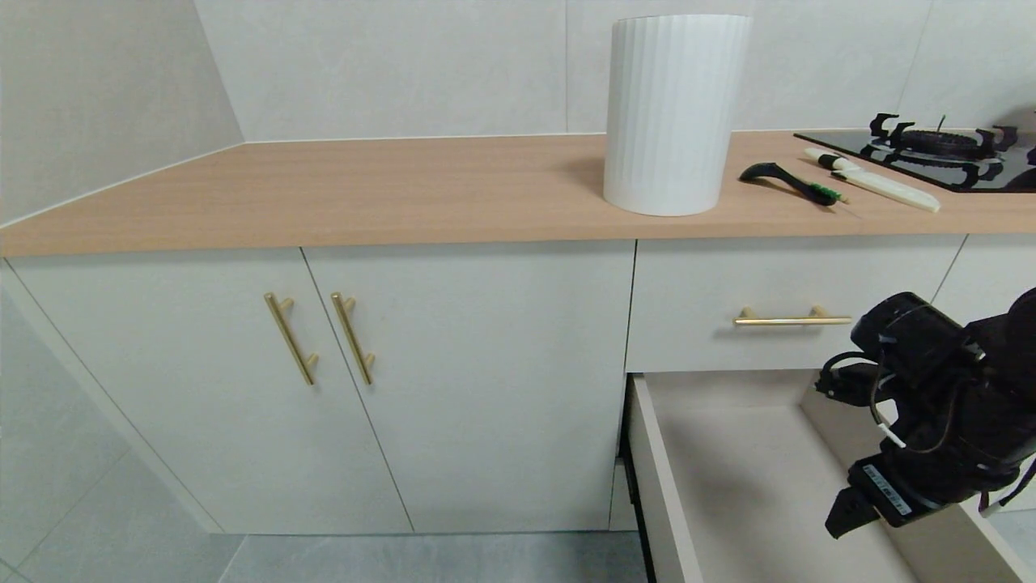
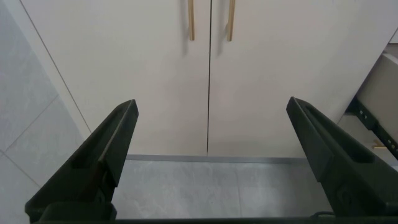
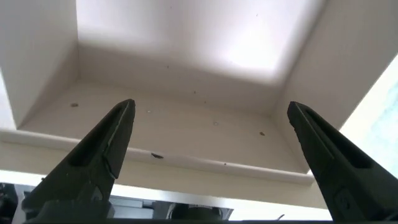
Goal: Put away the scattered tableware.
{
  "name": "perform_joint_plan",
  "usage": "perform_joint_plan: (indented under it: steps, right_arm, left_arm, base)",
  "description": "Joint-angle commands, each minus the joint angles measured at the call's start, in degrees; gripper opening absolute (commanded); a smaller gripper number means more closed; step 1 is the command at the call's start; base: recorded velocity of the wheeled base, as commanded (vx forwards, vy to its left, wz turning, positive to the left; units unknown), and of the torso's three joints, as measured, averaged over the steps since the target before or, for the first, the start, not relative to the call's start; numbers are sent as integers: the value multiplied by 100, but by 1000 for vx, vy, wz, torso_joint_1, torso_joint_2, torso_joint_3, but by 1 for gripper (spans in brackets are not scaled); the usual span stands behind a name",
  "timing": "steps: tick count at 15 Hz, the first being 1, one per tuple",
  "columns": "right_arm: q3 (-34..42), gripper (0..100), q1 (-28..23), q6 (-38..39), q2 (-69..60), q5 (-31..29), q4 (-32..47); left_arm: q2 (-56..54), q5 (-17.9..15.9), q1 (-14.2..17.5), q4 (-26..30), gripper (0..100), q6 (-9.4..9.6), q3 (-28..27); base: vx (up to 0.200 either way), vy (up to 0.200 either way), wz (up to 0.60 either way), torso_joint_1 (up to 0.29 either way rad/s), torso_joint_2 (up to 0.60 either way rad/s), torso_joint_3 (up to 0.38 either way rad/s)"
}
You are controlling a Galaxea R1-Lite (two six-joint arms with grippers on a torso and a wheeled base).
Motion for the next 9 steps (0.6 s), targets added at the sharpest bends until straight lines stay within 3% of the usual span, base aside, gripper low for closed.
perform_joint_plan:
  steps: [1, 3, 5, 9]
  right_arm:
    - [-253, 100, 8, 66, -386, 14, -24]
    - [-411, 100, 52, 461, -1002, 32, -278]
    - [-394, 100, 299, 1208, -1801, 23, -1052]
    - [-315, 100, 281, 936, -2540, -21, -1122]
  left_arm:
    - [7, 3, 2, 0, 100, -2, 1]
    - [7, 3, 2, 0, 100, -2, 1]
    - [7, 3, 2, 0, 100, -2, 1]
    - [7, 3, 2, 0, 100, -2, 1]
  base:
    - [0, 0, 0, 0, 0, 0]
    - [0, 0, 0, 0, 0, 0]
    - [0, 0, 0, 0, 0, 0]
    - [0, 0, 0, 0, 0, 0]
